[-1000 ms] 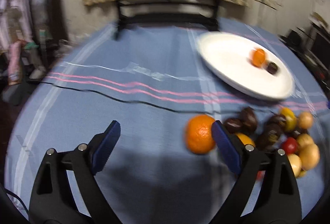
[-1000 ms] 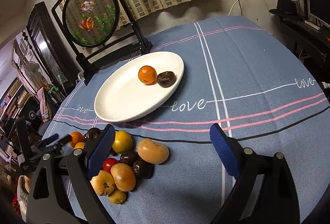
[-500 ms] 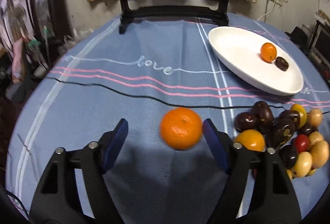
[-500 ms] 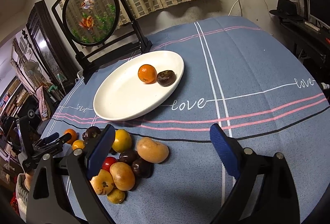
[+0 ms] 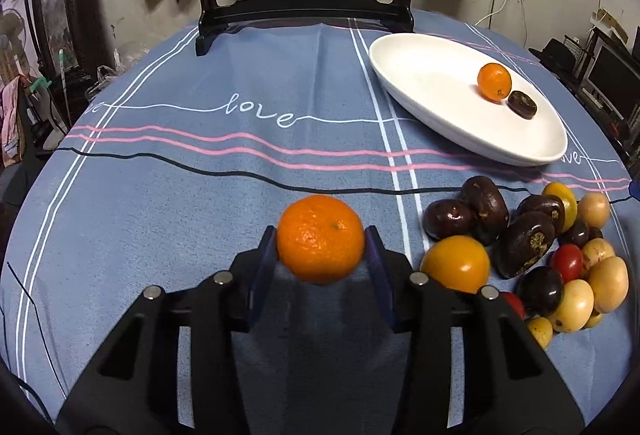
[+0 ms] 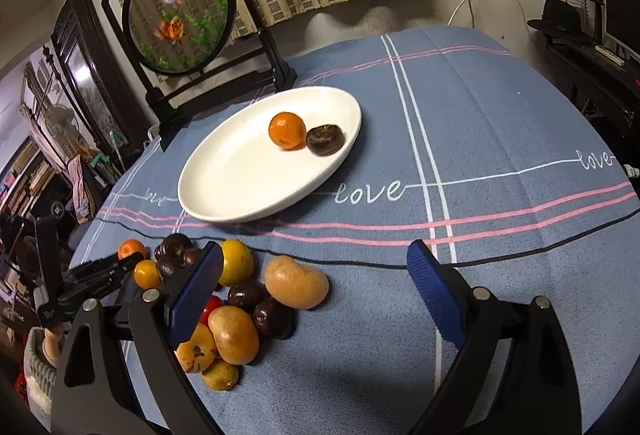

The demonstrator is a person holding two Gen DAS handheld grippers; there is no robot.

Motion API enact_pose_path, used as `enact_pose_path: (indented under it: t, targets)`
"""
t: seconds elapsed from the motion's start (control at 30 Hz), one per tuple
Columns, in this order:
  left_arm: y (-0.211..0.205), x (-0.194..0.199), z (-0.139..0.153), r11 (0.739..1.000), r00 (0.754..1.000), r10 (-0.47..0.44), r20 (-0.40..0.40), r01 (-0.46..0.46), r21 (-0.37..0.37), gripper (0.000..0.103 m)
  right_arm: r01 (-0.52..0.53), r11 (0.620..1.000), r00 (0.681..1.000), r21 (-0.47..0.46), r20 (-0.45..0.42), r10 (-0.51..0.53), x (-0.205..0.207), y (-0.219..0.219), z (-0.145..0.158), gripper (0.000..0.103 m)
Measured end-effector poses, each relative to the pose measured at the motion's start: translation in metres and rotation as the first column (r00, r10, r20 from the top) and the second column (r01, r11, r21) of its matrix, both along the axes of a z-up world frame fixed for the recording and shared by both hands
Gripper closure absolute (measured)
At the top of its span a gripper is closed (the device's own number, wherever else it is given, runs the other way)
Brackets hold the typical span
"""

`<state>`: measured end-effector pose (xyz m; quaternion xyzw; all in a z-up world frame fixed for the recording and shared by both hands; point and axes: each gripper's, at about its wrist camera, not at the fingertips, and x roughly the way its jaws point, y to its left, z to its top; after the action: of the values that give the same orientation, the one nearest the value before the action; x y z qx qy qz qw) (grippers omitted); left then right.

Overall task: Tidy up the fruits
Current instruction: 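Carry the orange with the left tool while the right tool grasps a tan oval fruit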

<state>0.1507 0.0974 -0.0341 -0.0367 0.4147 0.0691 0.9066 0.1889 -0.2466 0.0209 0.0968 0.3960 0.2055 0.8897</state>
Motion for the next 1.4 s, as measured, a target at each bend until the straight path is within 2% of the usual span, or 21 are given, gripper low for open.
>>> enact_pose_path:
  t: [0.13,0.23,0.37,0.47,0.57,0.77,0.9,1.17,1.4]
  targets:
    - [-0.001,-0.001,0.001,1.0,1.0,0.002,-0.002,-0.002,0.007,0.059,-0.037,0.998,0.999,-0.059,-0.021,0.035,0.0,0.012,-0.01,0.01]
    - [0.0,-0.001,0.001,1.0,1.0,0.003,-0.003,-0.003,0.005,0.059,-0.049,0.993,0.999,-0.11,-0.023,0.046,0.0,0.02,-0.017,0.019]
    - [-0.001,-0.001,0.001,1.0,1.0,0.003,-0.004,-0.003,0.014,0.059,-0.069,0.988,0.997,-0.138,-0.043,0.064,0.003,0.027,-0.029,0.037]
    - [-0.002,-0.001,0.001,1.0,1.0,0.002,-0.004,-0.002,0.02,0.059,-0.086,0.99,0.995,-0.107,-0.051,0.081,0.005,0.028,-0.032,0.043]
    - [-0.002,0.0,0.0,1.0,1.0,0.002,-0.005,-0.001,0.026,0.059,-0.096,0.991,0.994,-0.095,-0.06,0.09,0.006,0.032,-0.034,0.044]
    - [-0.002,-0.001,0.0,1.0,1.0,0.003,0.0,-0.003,0.016,0.059,-0.124,0.992,0.987,-0.024,-0.106,0.12,0.013,0.035,-0.043,0.056]
    - [0.0,0.001,0.0,1.0,1.0,0.002,0.006,-0.003,0.007,0.059,-0.113,0.994,0.987,0.011,-0.117,0.113,0.015,0.034,-0.045,0.057]
    - [0.002,0.004,0.001,1.0,1.0,0.004,0.02,-0.004,-0.012,0.06,-0.1,0.995,0.99,0.015,-0.1,0.101,0.014,0.032,-0.042,0.058]
    - [0.0,-0.003,0.024,0.999,0.994,0.006,0.108,-0.002,-0.034,0.06,-0.052,0.998,0.997,0.029,-0.055,0.054,0.012,0.018,-0.029,0.058]
